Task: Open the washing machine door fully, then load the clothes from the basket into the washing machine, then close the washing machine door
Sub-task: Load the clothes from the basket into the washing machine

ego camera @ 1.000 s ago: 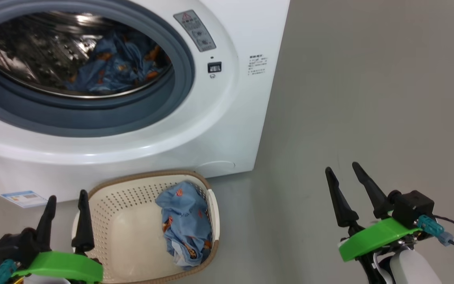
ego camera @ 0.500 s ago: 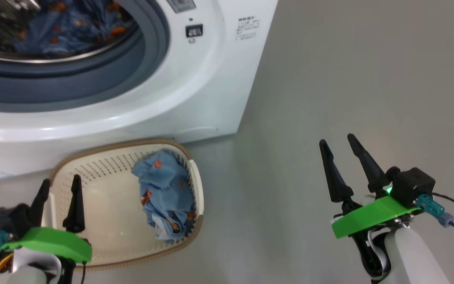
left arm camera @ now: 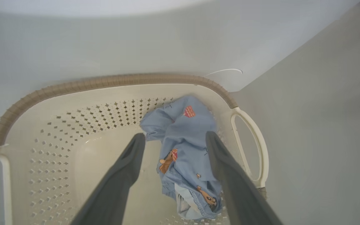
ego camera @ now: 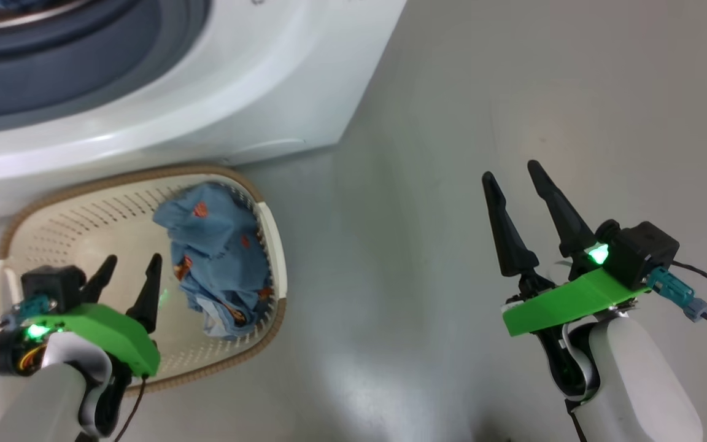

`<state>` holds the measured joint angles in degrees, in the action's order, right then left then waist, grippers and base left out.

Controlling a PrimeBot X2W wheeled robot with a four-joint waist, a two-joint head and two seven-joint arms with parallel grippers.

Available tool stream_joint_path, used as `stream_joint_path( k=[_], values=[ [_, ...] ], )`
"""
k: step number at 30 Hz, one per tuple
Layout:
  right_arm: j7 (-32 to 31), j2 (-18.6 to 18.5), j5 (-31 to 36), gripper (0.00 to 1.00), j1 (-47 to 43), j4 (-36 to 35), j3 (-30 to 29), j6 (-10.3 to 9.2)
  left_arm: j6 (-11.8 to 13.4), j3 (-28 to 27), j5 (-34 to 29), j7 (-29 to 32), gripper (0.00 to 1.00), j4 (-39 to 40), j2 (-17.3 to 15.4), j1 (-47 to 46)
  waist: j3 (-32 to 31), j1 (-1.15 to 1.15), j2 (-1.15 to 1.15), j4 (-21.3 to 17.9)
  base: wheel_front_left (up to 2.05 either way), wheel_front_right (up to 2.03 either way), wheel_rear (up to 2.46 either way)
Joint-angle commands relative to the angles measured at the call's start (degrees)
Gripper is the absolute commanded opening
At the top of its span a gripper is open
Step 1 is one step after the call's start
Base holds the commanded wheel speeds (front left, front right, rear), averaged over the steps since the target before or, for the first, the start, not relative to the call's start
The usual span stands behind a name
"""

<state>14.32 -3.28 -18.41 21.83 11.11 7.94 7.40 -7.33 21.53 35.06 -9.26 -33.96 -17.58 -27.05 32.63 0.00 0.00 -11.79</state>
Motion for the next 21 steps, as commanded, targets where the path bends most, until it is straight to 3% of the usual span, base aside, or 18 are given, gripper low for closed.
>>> stream_joint_path(
  k=[1, 12, 21],
  values=[
    [0.7, 0.4, -0.6, 1.00, 0.2, -1.5, 1.6, 0.09, -0.1, -0.2, 1.6, 0.3, 1.00, -0.1, -2.2, -1.5, 3.5, 0.00, 0.00, -2.0, 0.00, 0.00, 0.00],
    [0.7, 0.4, -2.5, 1.00, 2.4, -2.6, 3.3, 0.09, -0.1, 13.9, 18.2, 6.1, 1.00, -4.4, -5.3, -7.9, 8.9, 0.00, 0.00, -4.7, 0.00, 0.00, 0.00],
    [0.7, 0.4, -3.2, 1.00, 3.3, -3.5, 4.1, 0.09, -0.1, 23.3, 25.0, 7.7, 1.00, -6.6, -8.2, -13.7, 12.7, 0.00, 0.00, -6.2, 0.00, 0.00, 0.00]
  ],
)
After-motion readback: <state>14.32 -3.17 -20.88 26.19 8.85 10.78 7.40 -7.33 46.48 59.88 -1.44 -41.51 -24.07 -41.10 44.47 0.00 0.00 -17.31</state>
